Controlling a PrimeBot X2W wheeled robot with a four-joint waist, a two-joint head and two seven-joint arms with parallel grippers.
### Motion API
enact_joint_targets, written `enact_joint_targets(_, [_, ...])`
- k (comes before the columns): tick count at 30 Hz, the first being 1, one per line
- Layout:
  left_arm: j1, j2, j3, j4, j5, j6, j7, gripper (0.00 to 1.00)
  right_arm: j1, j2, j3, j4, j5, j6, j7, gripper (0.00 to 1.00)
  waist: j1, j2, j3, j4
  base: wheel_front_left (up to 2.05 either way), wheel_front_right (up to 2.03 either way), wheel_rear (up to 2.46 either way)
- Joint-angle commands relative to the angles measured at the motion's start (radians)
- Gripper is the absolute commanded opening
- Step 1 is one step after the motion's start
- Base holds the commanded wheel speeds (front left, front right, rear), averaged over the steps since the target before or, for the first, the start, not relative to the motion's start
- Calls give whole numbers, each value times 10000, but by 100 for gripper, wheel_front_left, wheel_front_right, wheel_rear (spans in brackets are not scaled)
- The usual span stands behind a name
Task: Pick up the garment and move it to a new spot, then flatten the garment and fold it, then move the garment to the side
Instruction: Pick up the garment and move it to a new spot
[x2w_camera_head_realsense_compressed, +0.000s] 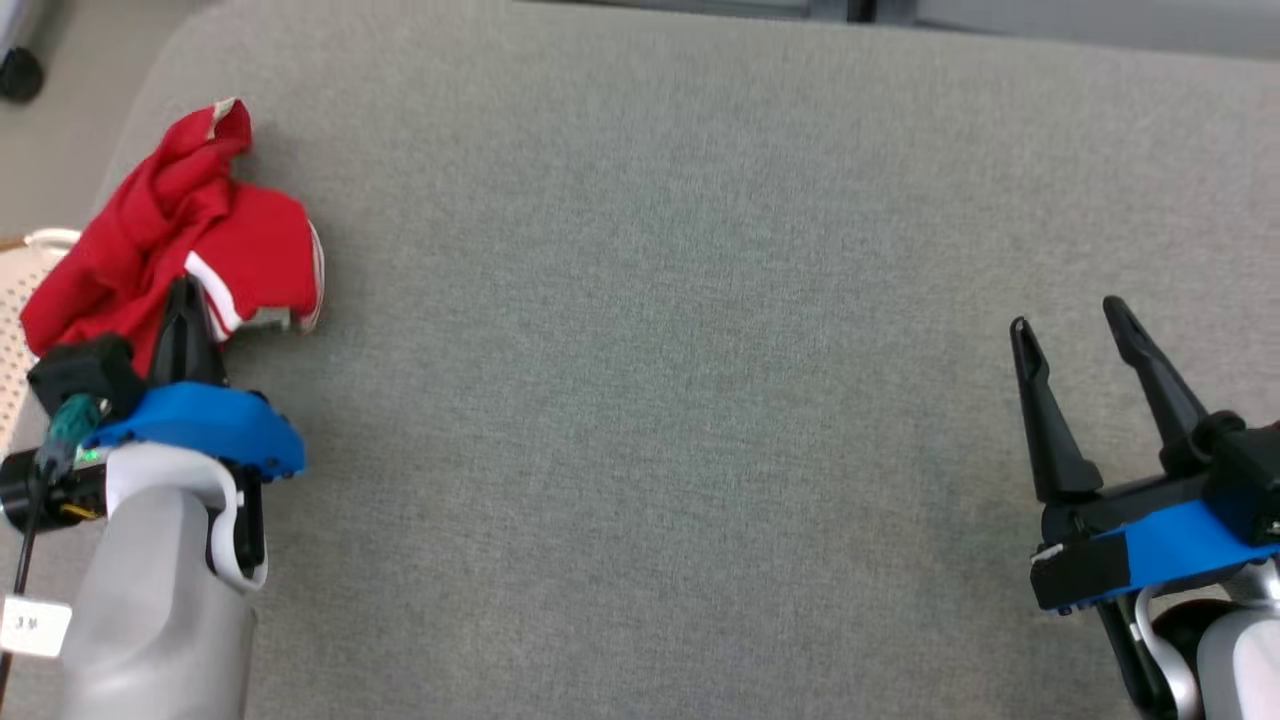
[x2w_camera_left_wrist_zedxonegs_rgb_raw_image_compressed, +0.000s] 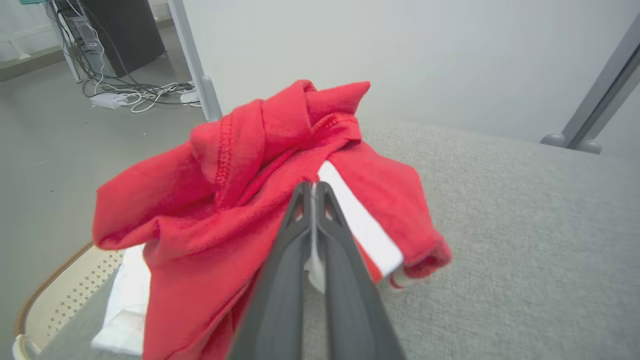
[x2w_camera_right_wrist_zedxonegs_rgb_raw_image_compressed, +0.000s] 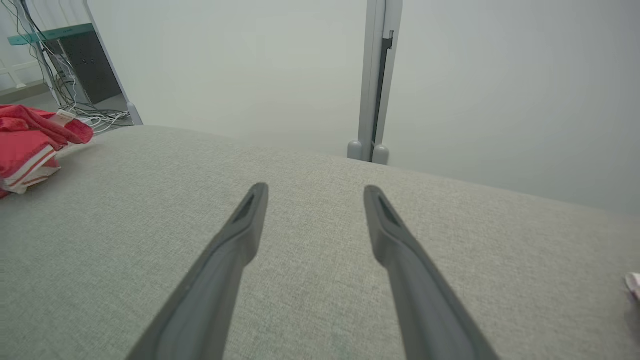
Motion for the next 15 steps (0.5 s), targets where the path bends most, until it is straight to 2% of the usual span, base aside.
enact_joint_targets(1, [444,35,157,-554,159,137,-39,0,180,91,-29,108,70,1,-105,100,0,1,-493,-256,0,0,0])
enact_joint_targets(8, [2183,-37,485,-3420,697,530,-41,0,661,386,-94,353,76,1,-371,100,0,1,-1666,-551,0,0,0])
enact_joint_targets(15, [3655,-250,134,-5767,1091,874,86,0,987,574,-120,303,118,1,-428,100,0,1,-2165,-993,0,0,0])
